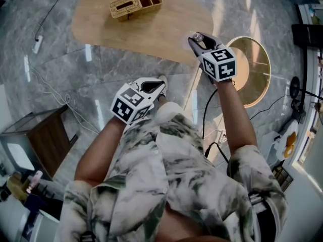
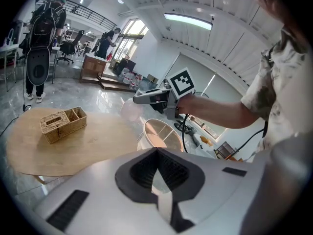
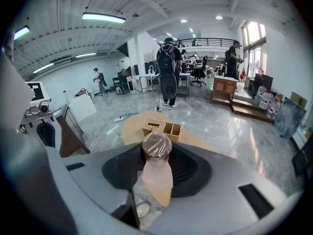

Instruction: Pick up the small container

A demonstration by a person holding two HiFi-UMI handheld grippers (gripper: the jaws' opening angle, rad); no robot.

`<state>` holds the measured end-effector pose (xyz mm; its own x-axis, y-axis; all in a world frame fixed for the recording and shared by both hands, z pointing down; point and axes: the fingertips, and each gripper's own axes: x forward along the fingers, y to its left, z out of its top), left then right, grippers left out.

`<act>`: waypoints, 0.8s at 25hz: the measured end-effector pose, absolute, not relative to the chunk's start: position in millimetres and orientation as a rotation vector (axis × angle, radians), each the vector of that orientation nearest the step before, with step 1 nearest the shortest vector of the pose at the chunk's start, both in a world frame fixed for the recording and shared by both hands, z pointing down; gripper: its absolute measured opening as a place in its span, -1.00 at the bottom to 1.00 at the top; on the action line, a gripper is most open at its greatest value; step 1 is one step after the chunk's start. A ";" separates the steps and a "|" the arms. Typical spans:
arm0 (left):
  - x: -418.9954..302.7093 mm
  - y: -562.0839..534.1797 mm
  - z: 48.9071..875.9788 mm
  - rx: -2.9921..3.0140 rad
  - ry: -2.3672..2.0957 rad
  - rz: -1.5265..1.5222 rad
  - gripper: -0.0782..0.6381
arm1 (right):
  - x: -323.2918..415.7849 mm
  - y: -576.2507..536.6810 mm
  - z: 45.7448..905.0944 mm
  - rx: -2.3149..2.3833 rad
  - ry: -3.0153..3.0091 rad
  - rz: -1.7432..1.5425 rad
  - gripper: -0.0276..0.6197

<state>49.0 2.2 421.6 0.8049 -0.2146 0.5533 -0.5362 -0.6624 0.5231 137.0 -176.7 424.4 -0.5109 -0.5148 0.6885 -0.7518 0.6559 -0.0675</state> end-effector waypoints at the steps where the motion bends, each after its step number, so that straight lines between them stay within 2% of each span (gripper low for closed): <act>1: 49.2 1.4 421.3 2.283 -0.553 0.592 -0.72 | 137.1 -177.3 424.7 0.973 -2.229 0.477 -0.42; 20: 64.4 -33.1 422.9 2.243 -0.620 0.603 -0.72 | 149.1 -209.5 446.6 0.904 -2.238 0.483 -0.42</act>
